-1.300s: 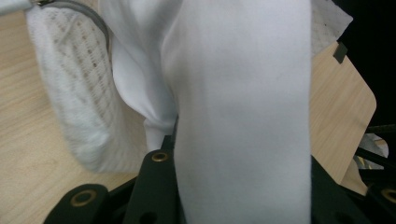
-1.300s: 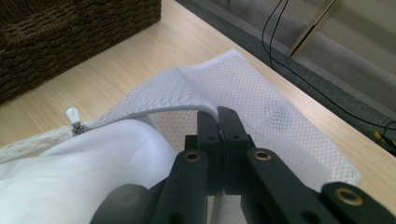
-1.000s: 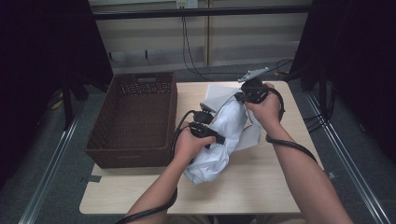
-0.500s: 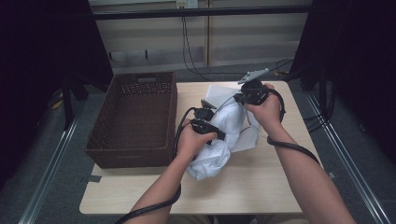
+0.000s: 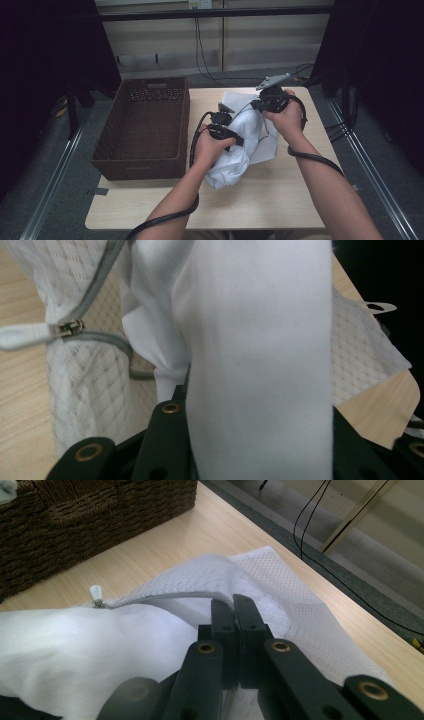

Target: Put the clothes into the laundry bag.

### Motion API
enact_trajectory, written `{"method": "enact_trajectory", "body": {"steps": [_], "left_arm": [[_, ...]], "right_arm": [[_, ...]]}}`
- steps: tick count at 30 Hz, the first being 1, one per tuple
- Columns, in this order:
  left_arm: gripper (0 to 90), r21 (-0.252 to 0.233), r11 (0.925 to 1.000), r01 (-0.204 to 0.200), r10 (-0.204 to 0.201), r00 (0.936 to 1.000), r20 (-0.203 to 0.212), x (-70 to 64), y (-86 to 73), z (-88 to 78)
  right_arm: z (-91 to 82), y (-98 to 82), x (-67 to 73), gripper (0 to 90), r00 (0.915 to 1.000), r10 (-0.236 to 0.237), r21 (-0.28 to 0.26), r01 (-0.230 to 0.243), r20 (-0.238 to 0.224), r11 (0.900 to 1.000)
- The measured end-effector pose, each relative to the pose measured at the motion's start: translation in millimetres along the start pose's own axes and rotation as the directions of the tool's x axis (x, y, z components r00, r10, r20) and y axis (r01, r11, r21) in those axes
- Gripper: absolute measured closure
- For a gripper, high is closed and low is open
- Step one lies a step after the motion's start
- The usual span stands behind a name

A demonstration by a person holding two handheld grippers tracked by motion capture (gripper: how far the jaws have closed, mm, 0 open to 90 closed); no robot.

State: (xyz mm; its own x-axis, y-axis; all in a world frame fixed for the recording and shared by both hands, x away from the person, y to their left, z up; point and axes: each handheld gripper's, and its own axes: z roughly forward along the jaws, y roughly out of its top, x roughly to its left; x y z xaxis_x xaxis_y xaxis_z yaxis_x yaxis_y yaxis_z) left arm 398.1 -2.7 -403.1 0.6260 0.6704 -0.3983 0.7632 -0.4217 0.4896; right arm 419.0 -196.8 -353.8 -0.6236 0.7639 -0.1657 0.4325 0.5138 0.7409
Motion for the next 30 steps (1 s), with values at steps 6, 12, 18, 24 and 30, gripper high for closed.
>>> {"method": "enact_trajectory", "body": {"steps": [6, 12, 18, 24, 30], "left_arm": [[69.0, -0.012, 0.9999, 0.008, -0.008, 0.9999, -0.007, 1.3, 2.4, 2.1], [69.0, -0.023, 0.9992, 0.033, -0.033, 0.9994, -0.011, 1.4, 4.5, 5.2], [69.0, -0.034, 0.9986, 0.039, -0.040, 0.9990, -0.018, 1.1, 6.7, 7.0], [69.0, -0.043, 0.9978, 0.051, -0.052, 0.9986, -0.011, -1.0, 9.9, 9.3], [68.9, -0.073, 0.9935, 0.087, -0.088, 0.9959, -0.020, -3.9, 12.9, 12.6]], "right_arm": [[-0.7, 0.1, 1.4, 89.3, 1.0000, -0.001, -0.003, 0.001, -0.003, 1.000], [0.2, -0.2, 3.5, 89.3, 0.9999, -0.009, -0.007, 0.009, -0.010, 1.000], [-0.9, 0.0, 4.7, 89.3, 0.9998, -0.007, -0.007, 0.007, -0.016, 1.000], [-2.1, 0.1, 4.5, 89.3, 0.9996, -0.016, -0.017, 0.016, -0.022, 1.000], [-3.2, 0.0, 3.5, 89.3, 0.9997, -0.014, -0.019, 0.014, -0.022, 1.000]]}}
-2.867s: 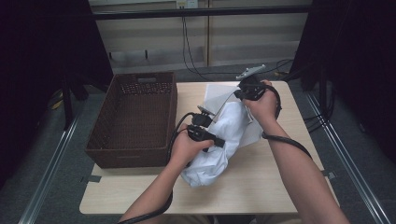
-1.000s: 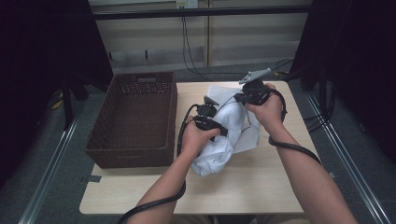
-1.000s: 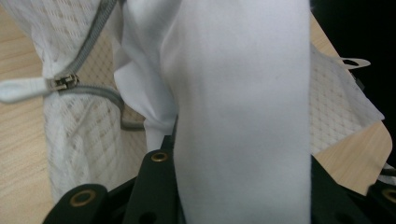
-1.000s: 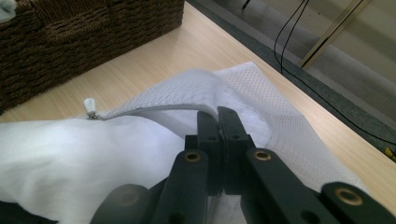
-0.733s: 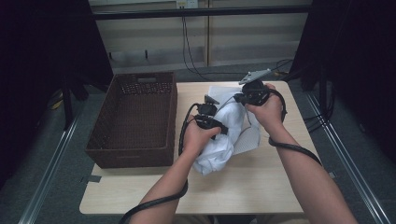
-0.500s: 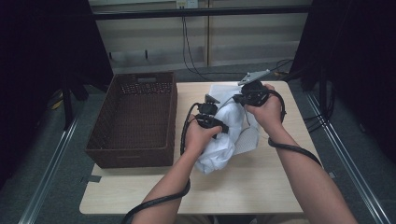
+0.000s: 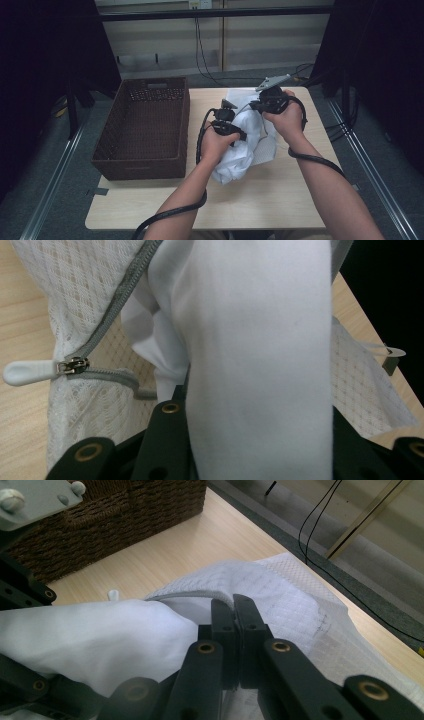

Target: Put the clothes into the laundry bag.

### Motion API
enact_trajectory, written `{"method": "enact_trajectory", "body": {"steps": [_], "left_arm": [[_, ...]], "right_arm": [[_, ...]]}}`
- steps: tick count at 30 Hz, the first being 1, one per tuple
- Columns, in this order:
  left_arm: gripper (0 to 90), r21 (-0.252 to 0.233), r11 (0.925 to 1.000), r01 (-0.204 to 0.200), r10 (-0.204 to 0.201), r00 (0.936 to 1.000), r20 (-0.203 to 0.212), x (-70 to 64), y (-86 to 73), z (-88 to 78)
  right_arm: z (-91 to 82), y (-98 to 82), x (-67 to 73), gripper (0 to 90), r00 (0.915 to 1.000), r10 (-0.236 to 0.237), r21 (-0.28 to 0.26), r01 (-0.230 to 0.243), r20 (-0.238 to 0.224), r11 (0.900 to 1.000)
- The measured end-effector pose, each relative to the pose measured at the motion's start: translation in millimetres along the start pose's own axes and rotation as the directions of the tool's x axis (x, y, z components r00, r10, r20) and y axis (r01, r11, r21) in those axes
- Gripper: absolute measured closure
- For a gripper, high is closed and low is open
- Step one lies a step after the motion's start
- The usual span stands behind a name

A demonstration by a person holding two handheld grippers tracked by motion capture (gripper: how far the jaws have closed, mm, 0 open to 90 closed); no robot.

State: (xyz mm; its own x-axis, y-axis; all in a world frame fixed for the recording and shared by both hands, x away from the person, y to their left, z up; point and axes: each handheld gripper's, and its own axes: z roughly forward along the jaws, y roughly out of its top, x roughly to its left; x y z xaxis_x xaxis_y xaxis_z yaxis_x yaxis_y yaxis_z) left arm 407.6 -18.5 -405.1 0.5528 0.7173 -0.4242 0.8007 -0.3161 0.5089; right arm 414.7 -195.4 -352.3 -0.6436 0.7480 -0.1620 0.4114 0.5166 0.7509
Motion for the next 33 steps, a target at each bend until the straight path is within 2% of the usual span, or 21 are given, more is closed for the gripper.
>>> {"method": "enact_trajectory", "body": {"steps": [1, 3, 4, 5, 6, 9, 10, 11, 17, 18, 19, 21, 25, 26, 27, 28, 29, 31, 33], "left_arm": [[68.9, 0.024, 0.9989, -0.039, 0.039, 0.9992, -0.007, 2.5, 0.7, -1.1], [68.9, 0.029, 0.9989, -0.037, 0.037, 0.9993, -0.003, 3.5, 1.4, -0.3], [68.9, -0.009, 0.9999, 0.007, -0.007, 1.0000, -0.005, 1.0, 1.1, 2.5], [68.8, -0.017, 0.9998, 0.013, -0.014, 0.9999, -0.006, 0.9, 1.1, 3.3], [68.8, 0.021, 0.9992, -0.033, 0.033, 0.9994, -0.008, 4.4, 2.0, 1.2], [68.8, 0.019, 0.9994, -0.028, 0.028, 0.9996, -0.007, 4.7, 2.7, 2.0], [68.8, -0.011, 0.9999, 0.010, -0.010, 0.9999, -0.012, 2.8, 2.6, 3.6], [68.8, 0.017, 0.9996, -0.025, 0.025, 0.9996, -0.012, 5.5, 3.4, 1.9], [68.8, 0.007, 0.9998, -0.019, 0.019, 0.9997, -0.015, 6.0, 5.3, 2.2], [68.8, -0.013, 0.9999, 0.003, -0.003, 0.9998, -0.018, 4.4, 5.2, 3.9], [68.8, 0.006, 0.9999, -0.015, 0.016, 0.9997, -0.017, 6.1, 5.7, 3.0], [68.8, 0.007, 0.9998, -0.019, 0.019, 0.9996, -0.019, 7.0, 6.2, 3.6], [68.8, 0.006, 1.0000, -0.006, 0.007, 0.9999, -0.014, 6.3, 7.2, 5.6], [68.8, -0.036, 0.9985, 0.041, -0.041, 0.9991, -0.012, 3.1, 7.1, 8.7], [68.8, -0.007, 1.0000, 0.002, -0.002, 0.9999, -0.015, 5.6, 7.7, 7.0], [68.8, -0.001, 1.0000, -0.008, 0.008, 0.9998, -0.015, 6.0, 8.0, 7.1], [68.8, -0.033, 0.9988, 0.036, -0.036, 0.9993, -0.011, 3.2, 7.9, 9.2], [68.8, -0.001, 1.0000, -0.008, 0.008, 0.9998, -0.017, 5.9, 9.0, 7.4], [68.7, -0.005, 1.0000, 0.002, -0.002, 0.9999, -0.010, 5.4, 9.6, 7.4]], "right_arm": [[0.0, 0.0, 0.2, 89.3, 1.0000, 0.000, 0.002, 0.000, -0.001, 1.000], [0.2, 0.1, 0.6, 89.3, 0.9999, -0.011, -0.001, 0.011, -0.004, 1.000], [0.1, 0.3, 1.2, 89.3, 0.9999, -0.007, 0.001, 0.007, -0.009, 1.000], [0.1, 0.5, 1.9, 89.3, 1.0000, -0.001, 0.005, 0.001, -0.005, 1.000], [0.7, 0.6, 2.0, 89.4, 0.9999, -0.010, 0.001, 0.010, -0.008, 1.000], [1.1, 0.9, 2.7, 89.3, 1.0000, -0.006, 0.002, 0.006, -0.008, 1.000], [1.2, 1.0, 2.8, 89.3, 0.9999, -0.005, 0.000, 0.005, -0.010, 1.000], [1.1, 1.0, 3.0, 89.4, 0.9999, -0.006, 0.003, 0.006, -0.011, 1.000], [1.7, 1.4, 3.9, 89.3, 0.9998, -0.017, -0.001, 0.017, -0.013, 1.000], [1.9, 1.4, 3.8, 89.3, 0.9997, -0.019, -0.002, 0.019, -0.013, 1.000], [1.8, 1.4, 4.0, 89.3, 0.9998, -0.017, -0.001, 0.017, -0.014, 1.000], [1.9, 1.3, 4.7, 89.3, 0.9997, -0.018, 0.001, 0.018, -0.015, 1.000], [1.7, 0.4, 4.9, 89.3, 0.9998, -0.012, -0.002, 0.012, -0.017, 1.000], [1.6, 0.3, 4.8, 89.3, 0.9998, -0.011, -0.002, 0.011, -0.018, 1.000], [1.6, 0.2, 4.7, 89.3, 0.9997, -0.017, -0.005, 0.017, -0.017, 1.000], [1.4, 0.1, 4.7, 89.3, 0.9997, -0.017, -0.005, 0.017, -0.019, 1.000], [1.2, 0.0, 4.6, 89.3, 0.9997, -0.016, -0.004, 0.016, -0.020, 1.000], [0.4, -0.2, 4.6, 89.3, 0.9998, -0.012, -0.004, 0.012, -0.017, 1.000], [-0.4, -0.3, 4.9, 89.3, 0.9999, -0.004, 0.001, 0.004, -0.016, 1.000]]}}
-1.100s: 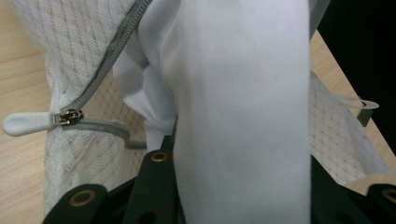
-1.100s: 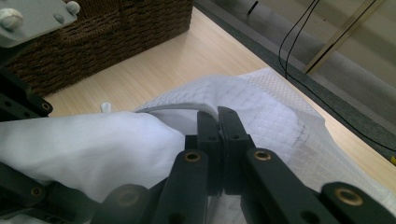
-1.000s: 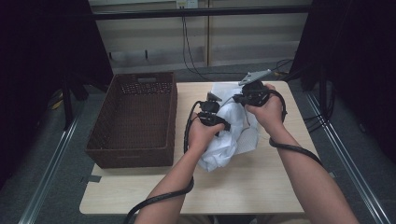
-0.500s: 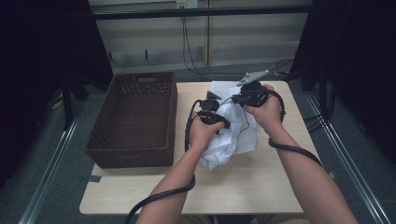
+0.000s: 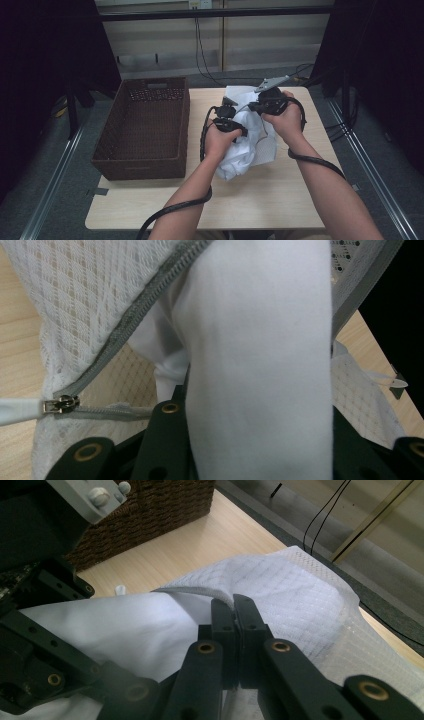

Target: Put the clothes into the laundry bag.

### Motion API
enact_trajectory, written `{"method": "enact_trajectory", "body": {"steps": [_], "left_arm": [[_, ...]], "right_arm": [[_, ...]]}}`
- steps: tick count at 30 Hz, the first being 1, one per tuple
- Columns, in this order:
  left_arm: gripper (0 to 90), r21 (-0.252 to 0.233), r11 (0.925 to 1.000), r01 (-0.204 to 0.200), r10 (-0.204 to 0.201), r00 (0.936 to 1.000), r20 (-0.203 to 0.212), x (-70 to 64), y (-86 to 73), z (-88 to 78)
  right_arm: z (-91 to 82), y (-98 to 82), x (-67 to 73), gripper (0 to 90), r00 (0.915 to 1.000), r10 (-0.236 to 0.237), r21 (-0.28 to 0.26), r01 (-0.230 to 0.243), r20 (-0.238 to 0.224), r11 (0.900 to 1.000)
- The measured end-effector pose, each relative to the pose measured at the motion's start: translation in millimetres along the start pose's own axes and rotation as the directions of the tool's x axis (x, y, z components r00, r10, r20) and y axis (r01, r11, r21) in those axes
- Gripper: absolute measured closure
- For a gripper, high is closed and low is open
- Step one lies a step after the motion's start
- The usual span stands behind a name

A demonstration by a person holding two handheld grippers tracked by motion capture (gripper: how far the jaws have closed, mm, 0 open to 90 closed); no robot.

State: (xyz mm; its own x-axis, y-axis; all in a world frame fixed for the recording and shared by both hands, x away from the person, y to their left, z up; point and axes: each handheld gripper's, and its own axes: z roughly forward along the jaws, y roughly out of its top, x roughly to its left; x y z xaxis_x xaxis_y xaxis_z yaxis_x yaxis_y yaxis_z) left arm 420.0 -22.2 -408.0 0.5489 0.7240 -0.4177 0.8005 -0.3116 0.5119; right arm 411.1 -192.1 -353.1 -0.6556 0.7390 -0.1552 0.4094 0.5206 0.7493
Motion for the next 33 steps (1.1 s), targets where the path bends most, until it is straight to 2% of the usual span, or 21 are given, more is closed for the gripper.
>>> {"method": "enact_trajectory", "body": {"steps": [1, 2, 3, 5, 6, 7, 8, 11, 14, 15, 17, 20, 22, 23, 24, 27, 28, 33], "left_arm": [[68.8, 0.002, 1.0000, 0.000, 0.000, 1.0000, -0.002, 0.2, 0.3, 0.1], [68.8, -0.010, 0.9998, 0.015, -0.015, 0.9999, -0.001, -0.7, 0.5, 1.2], [68.7, -0.001, 1.0000, 0.001, -0.001, 1.0000, -0.004, 0.3, 0.9, 0.7], [68.8, -0.001, 1.0000, 0.001, -0.001, 1.0000, -0.006, 0.9, 1.4, 0.6], [68.7, -0.033, 0.9983, 0.048, -0.048, 0.9988, -0.005, -1.8, 1.2, 2.8], [68.8, -0.033, 0.9982, 0.050, -0.050, 0.9987, -0.003, -1.3, 1.4, 2.9], [68.7, -0.004, 0.9999, 0.015, -0.015, 0.9999, -0.004, 1.7, 1.8, 1.1], [68.7, 0.002, 1.0000, 0.005, -0.005, 0.9999, -0.012, 3.4, 2.2, 0.8], [68.7, 0.000, 1.0000, 0.010, -0.010, 0.9999, -0.012, 3.6, 2.4, 0.9], [68.7, -0.042, 0.9975, 0.057, -0.057, 0.9983, -0.010, 0.4, 2.4, 3.3], [68.7, -0.009, 0.9998, 0.015, -0.015, 0.9998, -0.011, 3.4, 3.4, 1.0], [68.6, -0.016, 0.9994, 0.031, -0.031, 0.9995, -0.006, 3.0, 4.1, 2.3], [68.6, -0.042, 0.9970, 0.065, -0.065, 0.9978, -0.008, 0.7, 3.7, 5.0], [68.6, -0.046, 0.9968, 0.066, -0.066, 0.9978, -0.008, 0.9, 3.7, 5.7], [68.5, -0.016, 0.9995, 0.028, -0.029, 0.9995, -0.010, 3.7, 3.9, 4.4], [68.4, -0.018, 0.9994, 0.031, -0.031, 0.9995, -0.008, 4.2, 4.0, 6.4], [68.4, -0.033, 0.9977, 0.059, -0.059, 0.9982, -0.005, 2.5, 4.0, 8.3], [68.3, -0.015, 0.9993, 0.034, -0.034, 0.9994, -0.009, 4.2, 5.5, 9.0]], "right_arm": [[0.2, -0.2, -0.3, 89.3, 1.0000, -0.004, -0.005, 0.004, 0.000, 1.000], [0.2, -0.6, -0.6, 89.3, 1.0000, -0.006, -0.004, 0.006, -0.004, 1.000], [0.2, -0.8, -0.4, 89.3, 1.0000, -0.004, -0.001, 0.004, -0.001, 1.000], [0.5, -1.2, -0.4, 89.3, 1.0000, -0.006, -0.007, 0.006, -0.002, 1.000], [0.5, -1.4, -0.1, 89.3, 1.0000, -0.003, -0.007, 0.003, -0.004, 1.000], [0.6, -1.8, 0.1, 89.4, 1.0000, -0.006, -0.006, 0.006, -0.002, 1.000], [0.5, -2.3, 0.3, 89.3, 1.0000, -0.001, -0.004, 0.001, -0.009, 1.000], [0.8, -2.7, 0.7, 89.3, 1.0000, -0.002, -0.002, 0.002, -0.007, 1.000], [0.8, -2.9, 0.8, 89.3, 1.0000, -0.001, -0.003, 0.001, -0.008, 1.000], [0.8, -2.7, 0.9, 89.3, 1.0000, -0.002, -0.002, 0.002, -0.007, 1.000], [0.5, -2.3, 0.7, 89.3, 0.9999, -0.001, -0.005, 0.001, -0.010, 1.000], [0.6, -1.9, 1.0, 89.3, 0.9999, -0.006, -0.009, 0.006, -0.010, 1.000], [0.8, -2.1, 1.4, 89.3, 0.9999, -0.008, -0.007, 0.008, -0.011, 1.000], [0.9, -2.3, 1.6, 89.3, 0.9999, -0.009, -0.007, 0.009, -0.009, 1.000], [0.9, -2.6, 1.8, 89.3, 0.9999, -0.004, -0.006, 0.004, -0.011, 1.000], [1.8, -3.5, 1.1, 89.3, 0.9998, -0.012, -0.012, 0.011, -0.016, 1.000], [1.9, -3.7, 1.0, 89.3, 0.9998, -0.010, -0.011, 0.010, -0.016, 1.000], [0.4, -4.4, 0.3, 89.3, 0.9999, -0.007, -0.008, 0.007, -0.014, 1.000]]}}
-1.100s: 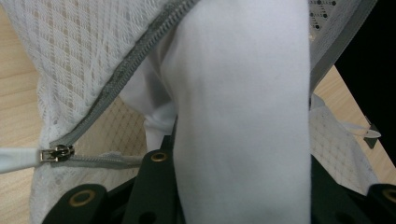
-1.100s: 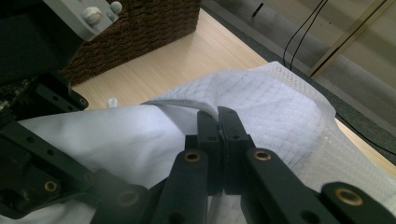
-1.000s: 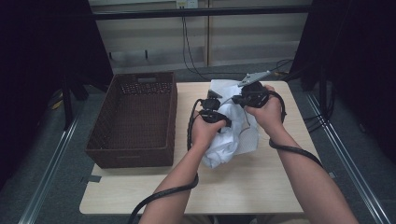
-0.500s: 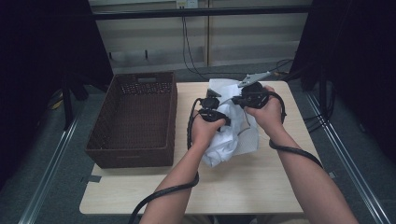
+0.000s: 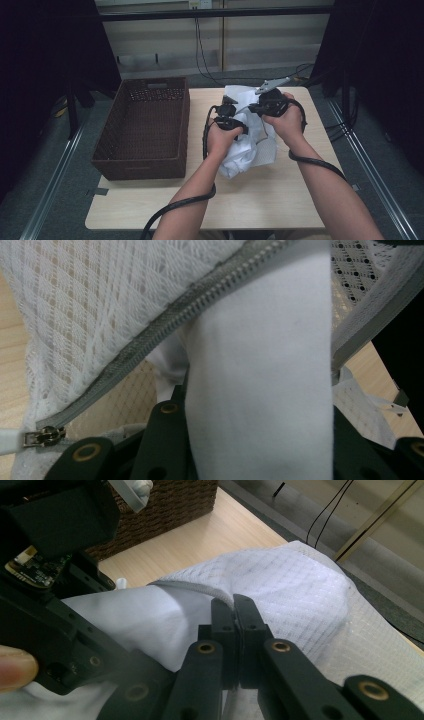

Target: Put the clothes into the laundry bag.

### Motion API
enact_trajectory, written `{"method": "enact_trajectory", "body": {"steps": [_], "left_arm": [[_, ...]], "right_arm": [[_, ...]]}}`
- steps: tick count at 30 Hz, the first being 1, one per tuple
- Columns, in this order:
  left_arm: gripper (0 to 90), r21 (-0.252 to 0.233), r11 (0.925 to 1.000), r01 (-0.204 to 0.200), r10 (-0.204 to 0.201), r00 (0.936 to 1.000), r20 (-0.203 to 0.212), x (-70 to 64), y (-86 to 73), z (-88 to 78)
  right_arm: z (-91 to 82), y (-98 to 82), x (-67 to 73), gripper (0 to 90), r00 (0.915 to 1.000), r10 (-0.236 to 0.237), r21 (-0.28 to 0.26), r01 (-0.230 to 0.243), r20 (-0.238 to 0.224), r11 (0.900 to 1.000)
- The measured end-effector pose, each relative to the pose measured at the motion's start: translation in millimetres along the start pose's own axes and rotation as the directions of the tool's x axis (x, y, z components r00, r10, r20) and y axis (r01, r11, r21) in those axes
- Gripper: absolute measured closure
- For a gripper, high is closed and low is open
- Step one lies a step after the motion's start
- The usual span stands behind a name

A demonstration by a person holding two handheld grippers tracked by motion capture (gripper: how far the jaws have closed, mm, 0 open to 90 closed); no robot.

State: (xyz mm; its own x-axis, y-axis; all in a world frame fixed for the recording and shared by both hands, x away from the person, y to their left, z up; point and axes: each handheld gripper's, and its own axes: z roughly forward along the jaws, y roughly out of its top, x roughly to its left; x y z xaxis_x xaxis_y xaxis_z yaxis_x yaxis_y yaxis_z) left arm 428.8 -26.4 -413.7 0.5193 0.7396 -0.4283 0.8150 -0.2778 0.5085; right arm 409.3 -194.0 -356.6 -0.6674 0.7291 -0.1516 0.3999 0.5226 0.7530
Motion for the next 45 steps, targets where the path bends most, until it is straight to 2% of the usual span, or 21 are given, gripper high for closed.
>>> {"method": "enact_trajectory", "body": {"steps": [6, 7, 9, 10, 12, 14, 16, 17, 18, 21, 22, 23, 24, 27, 31, 32, 35, 38, 40, 41, 45], "left_arm": [[68.2, -0.015, 0.9998, 0.012, -0.012, 0.9999, -0.005, -0.4, 1.2, 1.5], [68.2, -0.044, 0.9977, 0.053, -0.053, 0.9986, -0.002, -3.1, 1.2, 3.5], [68.1, -0.028, 0.9989, 0.037, -0.037, 0.9993, -0.003, -1.5, 1.9, 2.8], [68.1, -0.037, 0.9978, 0.056, -0.056, 0.9984, -0.006, -2.3, 2.0, 3.7], [68.1, -0.021, 0.9994, 0.029, -0.029, 0.9995, -0.012, 0.0, 2.6, 3.4], [68.0, -0.020, 0.9995, 0.024, -0.024, 0.9996, -0.017, 0.5, 2.8, 3.9], [68.0, -0.023, 0.9993, 0.029, -0.029, 0.9995, -0.013, 0.6, 3.0, 5.1], [67.9, -0.044, 0.9974, 0.057, -0.058, 0.9982, -0.016, -1.4, 3.0, 6.9], [67.9, -0.031, 0.9989, 0.036, -0.036, 0.9992, -0.019, -0.4, 3.5, 6.2], [67.7, -0.032, 0.9987, 0.040, -0.041, 0.9990, -0.019, -0.3, 4.2, 7.2], [67.7, -0.037, 0.9983, 0.046, -0.047, 0.9987, -0.019, -0.6, 4.2, 7.9], [67.7, -0.058, 0.9957, 0.073, -0.074, 0.9971, -0.018, -1.9, 4.1, 9.7], [67.5, -0.032, 0.9987, 0.039, -0.039, 0.9990, -0.022, 1.2, 4.3, 8.6], [67.2, -0.042, 0.9978, 0.052, -0.053, 0.9982, -0.029, 2.8, 4.1, 10.8], [66.9, -0.032, 0.9986, 0.042, -0.044, 0.9984, -0.037, 5.7, 4.0, 12.9], [66.7, -0.040, 0.9976, 0.057, -0.058, 0.9977, -0.034, 5.8, 3.8, 13.6], [65.8, -0.033, 0.9986, 0.043, -0.044, 0.9981, -0.043, 9.0, 3.7, 14.1], [64.0, -0.034, 0.9982, 0.049, -0.051, 0.9980, -0.039, 10.5, 3.4, 15.4], [62.9, -0.035, 0.9978, 0.057, -0.059, 0.9970, -0.051, 10.6, 3.1, 17.5], [62.2, -0.023, 0.9987, 0.045, -0.046, 0.9972, -0.059, 12.0, 3.0, 17.6], [59.6, -0.029, 0.9978, 0.060, -0.062, 0.9951, -0.077, 14.7, 1.7, 21.9]], "right_arm": [[0.0, -1.2, 0.0, 89.3, 1.0000, 0.003, -0.002, -0.003, -0.002, 1.000], [0.3, -1.5, -0.1, 89.3, 1.0000, 0.000, -0.006, 0.000, -0.003, 1.000], [0.7, -1.9, 0.3, 89.3, 1.0000, 0.001, -0.005, -0.001, -0.005, 1.000], [0.8, -2.1, 0.7, 89.3, 1.0000, 0.002, -0.004, -0.002, -0.004, 1.000], [0.8, -2.9, 1.3, 89.3, 1.0000, 0.007, 0.001, -0.007, -0.006, 1.000], [1.3, -3.7, 0.8, 89.3, 1.0000, 0.002, -0.006, -0.002, -0.007, 1.000], [0.9, -4.3, 1.7, 89.3, 0.9999, 0.009, -0.002, -0.009, -0.008, 1.000], [0.5, -4.3, 2.3, 89.3, 0.9999, 0.013, 0.003, -0.013, -0.008, 1.000], [0.4, -4.5, 2.4, 89.3, 0.9999, 0.011, 0.002, -0.011, -0.007, 1.000], [1.3, -5.6, 2.3, 89.3, 1.0000, 0.003, -0.003, -0.003, -0.008, 1.000], [1.3, -5.6, 2.3, 89.3, 1.0000, 0.003, -0.003, -0.003, -0.008, 1.000], [1.2, -6.0, 2.4, 89.3, 0.9999, 0.006, -0.002, -0.006, -0.008, 1.000], [1.2, -6.3, 2.3, 89.3, 0.9999, 0.009, -0.001, -0.009, -0.008, 1.000], [0.7, -6.5, 2.6, 89.3, 0.9999, 0.012, -0.003, -0.012, -0.011, 1.000], [3.1, -7.9, 3.9, 89.3, 0.9999, 0.009, -0.003, -0.009, -0.014, 1.000], [3.6, -8.3, 4.4, 89.3, 0.9999, 0.008, 0.002, -0.008, -0.013, 1.000], [5.8, -10.2, 5.4, 89.3, 0.9999, 0.006, 0.017, -0.005, -0.015, 1.000], [7.9, -12.7, 5.1, 89.3, 0.9998, 0.007, 0.022, -0.006, -0.017, 1.000], [9.3, -14.0, 4.3, 89.3, 0.9998, 0.002, 0.016, -0.002, -0.019, 1.000], [9.8, -14.6, 4.4, 89.3, 0.9999, 0.003, 0.022, -0.003, -0.017, 1.000], [11.8, -16.0, 4.5, 89.3, 0.9998, 0.002, 0.030, -0.002, -0.018, 1.000]]}}
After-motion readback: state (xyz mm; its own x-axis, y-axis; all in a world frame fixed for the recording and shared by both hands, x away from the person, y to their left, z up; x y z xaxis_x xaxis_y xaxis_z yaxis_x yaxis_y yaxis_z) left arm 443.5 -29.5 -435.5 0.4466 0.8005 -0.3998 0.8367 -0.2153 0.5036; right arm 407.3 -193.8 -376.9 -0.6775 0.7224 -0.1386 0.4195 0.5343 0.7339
